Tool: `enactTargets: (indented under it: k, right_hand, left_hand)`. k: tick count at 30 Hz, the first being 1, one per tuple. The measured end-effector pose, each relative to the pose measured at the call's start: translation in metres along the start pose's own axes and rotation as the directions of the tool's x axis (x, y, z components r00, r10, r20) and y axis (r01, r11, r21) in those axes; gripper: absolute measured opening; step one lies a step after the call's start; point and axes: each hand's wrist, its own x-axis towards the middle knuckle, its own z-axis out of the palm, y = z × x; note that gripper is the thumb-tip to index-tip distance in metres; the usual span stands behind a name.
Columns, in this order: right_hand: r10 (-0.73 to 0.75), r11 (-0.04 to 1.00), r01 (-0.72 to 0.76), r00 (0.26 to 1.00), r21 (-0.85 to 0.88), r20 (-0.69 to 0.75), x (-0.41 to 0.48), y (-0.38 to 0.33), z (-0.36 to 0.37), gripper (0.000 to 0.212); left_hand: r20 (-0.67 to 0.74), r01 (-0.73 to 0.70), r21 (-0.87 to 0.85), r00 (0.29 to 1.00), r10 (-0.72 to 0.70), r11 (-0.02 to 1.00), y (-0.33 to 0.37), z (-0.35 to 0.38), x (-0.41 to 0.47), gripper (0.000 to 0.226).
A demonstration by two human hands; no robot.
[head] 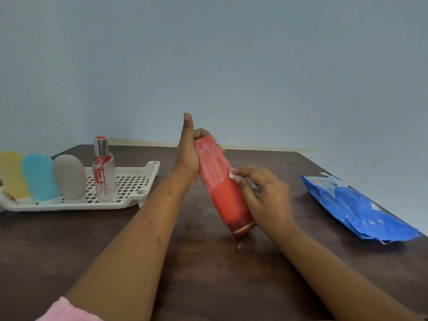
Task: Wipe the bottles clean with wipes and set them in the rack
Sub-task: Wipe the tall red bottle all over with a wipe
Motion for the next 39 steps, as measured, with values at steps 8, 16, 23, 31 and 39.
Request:
enactTargets:
  k: [8, 16, 23, 31, 39]
  right_hand:
    - [0.146, 0.973, -0.14, 0.989, 0.181, -0.016, 0.002, -0.003, 0.0, 0.015]
    - [0.099, 0.972, -0.106, 0.994, 0.211, 0.044, -0.003, -0.004, -0.003, 0.018]
    - [0.083, 0.971, -0.109, 0.988, 0.213, 0.13, -0.006, -0.001, -0.003, 0.015]
    - [0.061, 0.968, -0.059, 0.998, 0.245, 0.003, -0.003, 0.001, -0.005, 0.015]
    - [0.163, 0.946, -0.128, 0.982, 0.297, -0.095, 0.001, 0.004, -0.007, 0.012]
  left_hand:
    - [0.194, 0.119, -0.035, 0.975, -0.11, 0.992, -0.005, 0.002, -0.005, 0.08]
    - [0.162, 0.132, -0.061, 0.979, -0.12, 0.989, -0.006, -0.008, -0.003, 0.083]
    - [0.141, 0.15, -0.06, 0.98, -0.14, 0.987, -0.008, -0.018, -0.001, 0.085]
    - [0.32, 0.266, -0.014, 0.914, -0.248, 0.964, -0.015, 0.001, -0.003, 0.089]
    - [0.419, 0.305, 0.044, 0.859, -0.295, 0.951, -0.023, 0.016, -0.009, 0.086]
